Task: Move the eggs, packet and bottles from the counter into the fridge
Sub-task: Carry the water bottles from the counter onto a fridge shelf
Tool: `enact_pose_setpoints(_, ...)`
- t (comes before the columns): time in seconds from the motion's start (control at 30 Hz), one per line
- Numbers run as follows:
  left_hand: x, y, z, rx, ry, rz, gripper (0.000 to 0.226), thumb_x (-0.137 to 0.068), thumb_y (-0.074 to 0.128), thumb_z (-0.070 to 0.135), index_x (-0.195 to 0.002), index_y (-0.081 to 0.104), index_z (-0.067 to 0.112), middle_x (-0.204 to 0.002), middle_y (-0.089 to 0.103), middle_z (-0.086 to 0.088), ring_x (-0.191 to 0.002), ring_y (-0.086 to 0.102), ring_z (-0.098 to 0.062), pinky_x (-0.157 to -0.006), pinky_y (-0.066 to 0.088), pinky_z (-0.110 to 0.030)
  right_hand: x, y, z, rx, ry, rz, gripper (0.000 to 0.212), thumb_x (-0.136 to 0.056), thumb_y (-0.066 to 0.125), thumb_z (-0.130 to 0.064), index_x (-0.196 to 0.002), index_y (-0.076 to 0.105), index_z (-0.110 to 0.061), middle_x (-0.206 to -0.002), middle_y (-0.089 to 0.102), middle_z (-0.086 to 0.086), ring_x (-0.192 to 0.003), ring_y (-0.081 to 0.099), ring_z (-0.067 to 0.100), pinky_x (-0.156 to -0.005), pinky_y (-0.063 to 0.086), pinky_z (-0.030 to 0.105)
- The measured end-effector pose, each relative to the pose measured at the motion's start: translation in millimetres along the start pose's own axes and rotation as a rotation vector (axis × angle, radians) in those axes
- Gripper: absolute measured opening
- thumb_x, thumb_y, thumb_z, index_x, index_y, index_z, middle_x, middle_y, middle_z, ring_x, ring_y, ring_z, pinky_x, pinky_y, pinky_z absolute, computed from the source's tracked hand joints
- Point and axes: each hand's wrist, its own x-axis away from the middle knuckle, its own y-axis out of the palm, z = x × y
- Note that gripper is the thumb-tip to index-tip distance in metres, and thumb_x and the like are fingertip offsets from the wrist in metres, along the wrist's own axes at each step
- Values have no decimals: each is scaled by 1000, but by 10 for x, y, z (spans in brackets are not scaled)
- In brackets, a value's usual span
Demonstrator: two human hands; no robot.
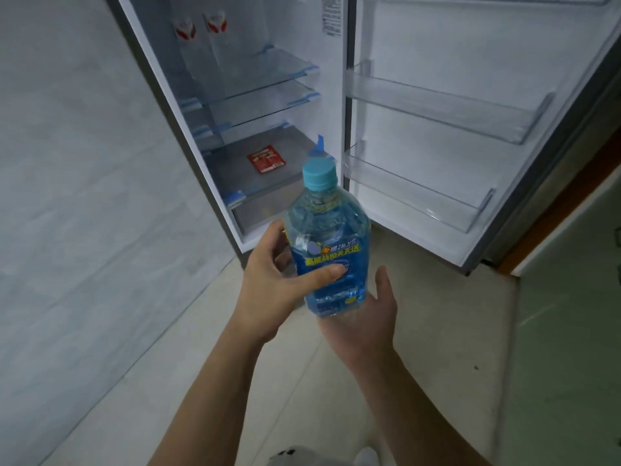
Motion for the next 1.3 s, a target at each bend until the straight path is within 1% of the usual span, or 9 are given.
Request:
enact_pose_setpoints(0.1, -242, 113, -59, -19, 3, 31, 67, -63, 84, 18, -124, 57, 20, -115, 71, 4, -108, 68, -15, -84, 58, -26, -249, -16, -198, -16, 26, -20, 65, -98, 37, -57, -132, 64, -9, -140, 59, 19, -124, 62, 34, -108, 47, 46)
enact_pose_setpoints(0.23, -494, 133, -136, -64, -10, 74, 70, -64, 85, 18, -128, 56, 18, -118, 70, 3, -109, 68, -16, -86, 57, -28, -553, -59, -279, -13, 83, -39, 66, -100, 35, -57, -141, 56, -11, -146, 54, 19, -129, 58, 34, -109, 46, 47)
enact_pose_setpoints(0.4, -819, 25, -270, -94, -29, 136, 71, -62, 86, 23, -126, 57, 20, -117, 70, 4, -108, 68, -15, -88, 58, -31, -1000, -54, -286, -65, 164, -92, 68, -103, 30, -58, -137, 59, -7, -138, 60, 19, -123, 61, 35, -105, 49, 46)
enact_pose_setpoints(0.73, -1910, -607, -515, -35, -39, 193, 71, -63, 89, 20, -126, 57, 18, -118, 69, 4, -109, 67, -15, -85, 58, -28, -2291, 351, -191, 42, 154, -146, 77, -103, 16, -61, -143, 50, -5, -143, 54, 18, -133, 49, 32, -117, 27, 41)
enact_pose_setpoints(0.9, -2604, -947, -513, -27, -31, 179, 67, -60, 86, 23, -120, 58, 20, -115, 70, 7, -107, 67, -13, -85, 60, -33, -3039, 679, -161, 9, 175, -142, 66, -104, 28, -55, -144, 50, -8, -144, 55, 17, -133, 51, 32, -114, 38, 43)
enact_pose_setpoints(1.0, -2992, -1178, -551, -35, -16, 170, 68, -61, 87, 21, -122, 57, 20, -115, 70, 8, -108, 67, -12, -88, 58, -34, -3459, 862, -88, 11, 186, -131, 68, -103, 28, -58, -148, 46, -9, -146, 53, 17, -136, 48, 32, -112, 40, 44)
enact_pose_setpoints(1.13, -3387, -1400, -601, -35, 11, 172, 67, -63, 86, 18, -123, 57, 17, -115, 70, 7, -109, 67, -11, -87, 55, -22, -3850, 1000, -45, -62, 203, -116, 69, -102, 31, -59, -143, 53, -8, -145, 55, 19, -131, 55, 34, -109, 45, 46)
enact_pose_setpoints(1.2, -3524, -1469, -627, -28, -2, 165, 66, -63, 87, 18, -123, 57, 17, -116, 70, 6, -110, 66, -12, -87, 55, -23, -4004, 1015, -29, -38, 193, -84, 69, -102, 31, -58, -146, 50, -10, -148, 52, 18, -137, 49, 33, -116, 37, 46)
enact_pose_setpoints(1.3, -3704, -1562, -683, -49, 6, 165, 69, -63, 87, 20, -124, 56, 17, -117, 69, 5, -112, 66, -14, -92, 55, -28, -4211, 1087, -16, 46, 188, -43, 70, -103, 29, -58, -152, 41, -11, -154, 44, 16, -150, 29, 32, -126, 14, 45)
